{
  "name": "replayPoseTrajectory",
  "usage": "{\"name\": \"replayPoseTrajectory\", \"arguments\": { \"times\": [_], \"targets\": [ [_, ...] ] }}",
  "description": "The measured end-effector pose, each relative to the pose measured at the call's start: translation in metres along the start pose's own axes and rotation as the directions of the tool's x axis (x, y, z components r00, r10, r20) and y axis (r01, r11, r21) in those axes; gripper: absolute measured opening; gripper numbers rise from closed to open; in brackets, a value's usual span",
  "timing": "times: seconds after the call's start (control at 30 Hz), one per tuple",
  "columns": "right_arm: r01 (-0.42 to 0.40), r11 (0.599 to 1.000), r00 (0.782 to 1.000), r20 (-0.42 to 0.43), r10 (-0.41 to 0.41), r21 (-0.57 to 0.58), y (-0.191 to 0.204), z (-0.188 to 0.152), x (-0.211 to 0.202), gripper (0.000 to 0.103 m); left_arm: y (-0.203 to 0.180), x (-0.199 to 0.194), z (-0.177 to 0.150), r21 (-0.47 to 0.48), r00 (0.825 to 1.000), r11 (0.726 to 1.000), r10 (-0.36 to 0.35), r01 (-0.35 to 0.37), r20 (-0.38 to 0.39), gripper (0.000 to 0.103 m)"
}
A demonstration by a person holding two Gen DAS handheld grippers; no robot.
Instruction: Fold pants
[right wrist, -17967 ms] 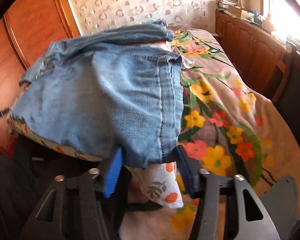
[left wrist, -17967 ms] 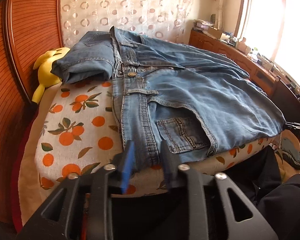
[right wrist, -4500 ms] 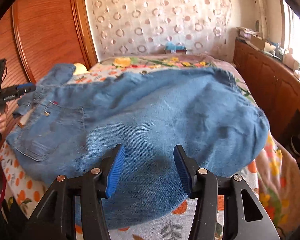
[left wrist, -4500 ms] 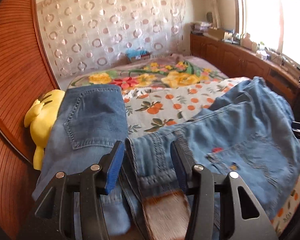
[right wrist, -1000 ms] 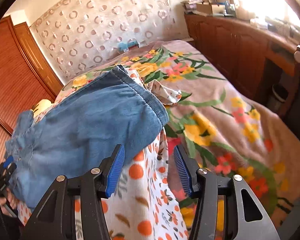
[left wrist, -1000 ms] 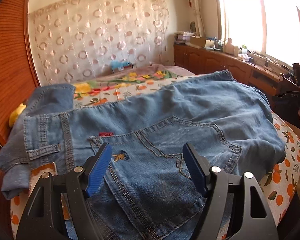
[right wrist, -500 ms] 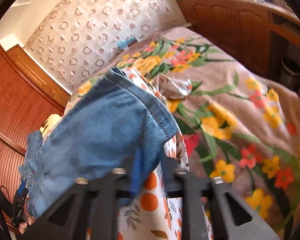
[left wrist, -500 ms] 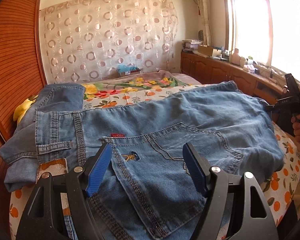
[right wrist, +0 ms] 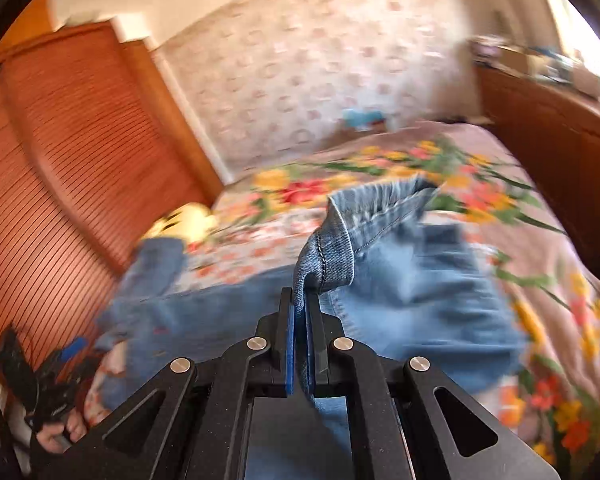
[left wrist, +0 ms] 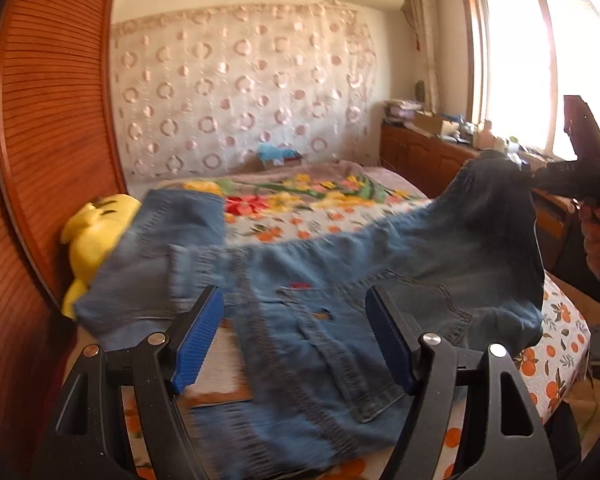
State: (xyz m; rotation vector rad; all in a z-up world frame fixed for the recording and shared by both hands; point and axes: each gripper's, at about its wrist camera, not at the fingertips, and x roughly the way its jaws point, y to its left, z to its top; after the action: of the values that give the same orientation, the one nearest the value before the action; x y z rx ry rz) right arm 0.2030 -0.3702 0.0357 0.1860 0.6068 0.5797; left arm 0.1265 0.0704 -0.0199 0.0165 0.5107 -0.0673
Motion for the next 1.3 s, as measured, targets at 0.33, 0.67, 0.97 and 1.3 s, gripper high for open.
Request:
{"name": "replayPoseTrajectory", "arguments": {
  "times": [0.33, 0.67, 0.97, 1.3],
  "targets": [
    [-0.291, 0.942, 0.932, -0.271, 0.24, -0.167, 0.146, -0.089, 0.065, 0.004, 0.041, -0.018, -0.004, -0.044, 0.998, 0.997, 0.069, -0.069, 0.01, 0.074],
    [-0.261, 0.936, 0.929, -0.325, 0.177, -0.236, 0.147, -0.124, 0.058, 0.008, 0.025, 0.003, -0.011, -0.036, 0.999, 0.999, 0.032, -0.033, -0.03, 0.074],
    [-0.185, 0.96, 0.96, -0.247, 0.132, -0.208, 0.122, -0.108, 0.054, 0.022, 0.006, 0.005, -0.013, -0.018, 0.999, 1.0, -0.005, 0.005, -0.043, 0.074],
    [-0.288, 0.93, 0.921, -0.332, 0.204, -0.228, 0.162, -0.142, 0.087, 0.027, 0.013, 0.005, -0.019, -0.045, 0.998, 0.999, -0.022, 0.019, -0.06, 0.074]
  ]
}}
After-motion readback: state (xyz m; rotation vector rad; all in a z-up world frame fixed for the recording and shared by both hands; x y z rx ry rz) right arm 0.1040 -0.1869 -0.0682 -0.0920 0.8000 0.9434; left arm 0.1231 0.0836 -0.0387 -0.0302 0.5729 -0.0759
